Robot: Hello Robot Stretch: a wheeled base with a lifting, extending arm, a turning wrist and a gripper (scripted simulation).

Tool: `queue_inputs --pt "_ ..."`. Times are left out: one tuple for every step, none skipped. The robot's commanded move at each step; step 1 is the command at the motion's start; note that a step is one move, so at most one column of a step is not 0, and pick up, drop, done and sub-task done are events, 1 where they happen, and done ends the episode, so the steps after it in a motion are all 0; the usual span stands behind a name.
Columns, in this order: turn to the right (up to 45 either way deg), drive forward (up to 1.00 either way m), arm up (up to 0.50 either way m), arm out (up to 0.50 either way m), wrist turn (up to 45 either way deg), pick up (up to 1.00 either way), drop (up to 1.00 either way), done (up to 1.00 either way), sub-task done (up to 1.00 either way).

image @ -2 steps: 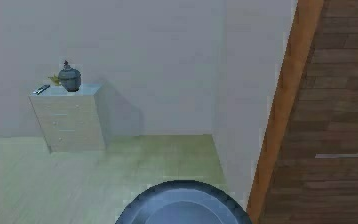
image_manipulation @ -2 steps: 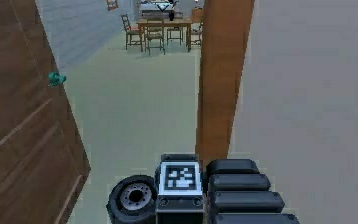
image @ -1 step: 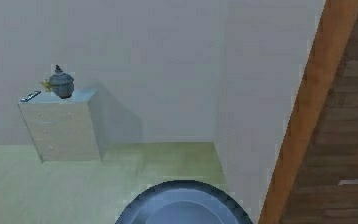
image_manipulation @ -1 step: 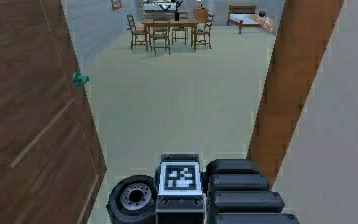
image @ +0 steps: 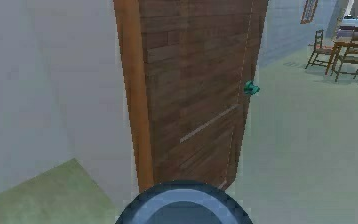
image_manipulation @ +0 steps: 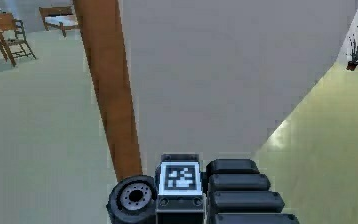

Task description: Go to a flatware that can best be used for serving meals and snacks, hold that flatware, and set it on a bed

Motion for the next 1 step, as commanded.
queue_inputs --pt "24.0 0.0 0.0 0.0 0.0 0.0 0.0 0.0 0.0"
